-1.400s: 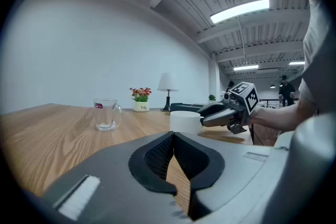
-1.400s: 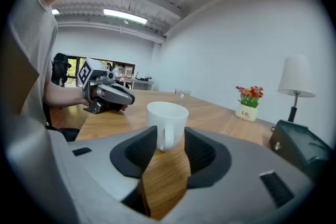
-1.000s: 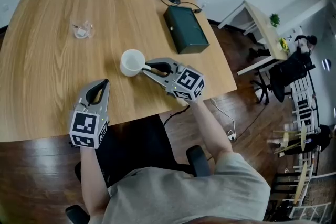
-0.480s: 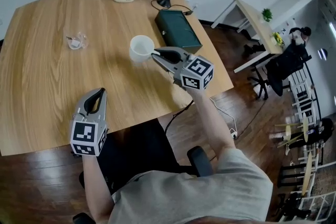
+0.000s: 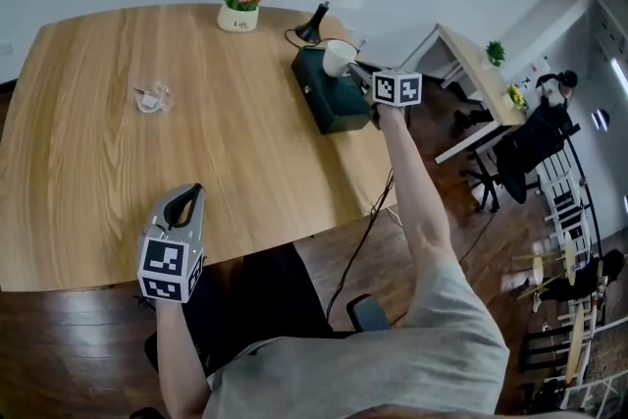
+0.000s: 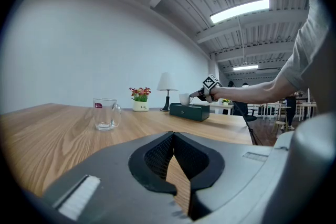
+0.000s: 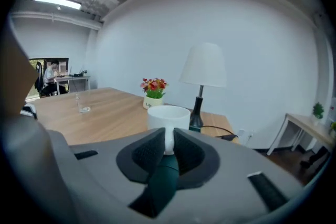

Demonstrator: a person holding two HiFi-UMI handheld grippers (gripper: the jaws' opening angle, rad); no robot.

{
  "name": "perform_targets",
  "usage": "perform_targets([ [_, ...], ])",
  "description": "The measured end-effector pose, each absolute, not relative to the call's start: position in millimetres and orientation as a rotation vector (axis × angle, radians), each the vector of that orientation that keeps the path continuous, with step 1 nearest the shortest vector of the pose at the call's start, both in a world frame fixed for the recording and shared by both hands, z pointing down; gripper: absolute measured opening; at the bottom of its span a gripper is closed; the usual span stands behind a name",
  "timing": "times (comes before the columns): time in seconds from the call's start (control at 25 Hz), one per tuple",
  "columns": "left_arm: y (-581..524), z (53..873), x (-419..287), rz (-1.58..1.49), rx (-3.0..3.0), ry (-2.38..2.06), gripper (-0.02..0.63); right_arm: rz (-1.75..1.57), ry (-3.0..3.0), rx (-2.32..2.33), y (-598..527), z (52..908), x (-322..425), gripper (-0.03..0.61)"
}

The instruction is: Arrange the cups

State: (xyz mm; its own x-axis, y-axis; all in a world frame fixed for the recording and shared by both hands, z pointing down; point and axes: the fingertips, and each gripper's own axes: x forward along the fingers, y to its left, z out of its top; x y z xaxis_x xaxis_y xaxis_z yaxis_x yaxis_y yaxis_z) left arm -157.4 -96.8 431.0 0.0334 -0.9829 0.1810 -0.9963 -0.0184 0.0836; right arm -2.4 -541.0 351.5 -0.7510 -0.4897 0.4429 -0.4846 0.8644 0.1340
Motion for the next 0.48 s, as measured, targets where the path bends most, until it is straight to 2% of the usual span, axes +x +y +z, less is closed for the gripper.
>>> perform_targets([
  [0.28,-97.1,429.0,-158.8,0.104,2.113,-2.063,0.011,0.013,-2.515,0.793,-574.0,363.1,5.2,0.063],
  [0.48,-96.4,428.5,-159.0,0.103,2.111,-2.066,0.011,-0.075,-2.432,0.827,-573.7,366.7,10.0,0.091],
])
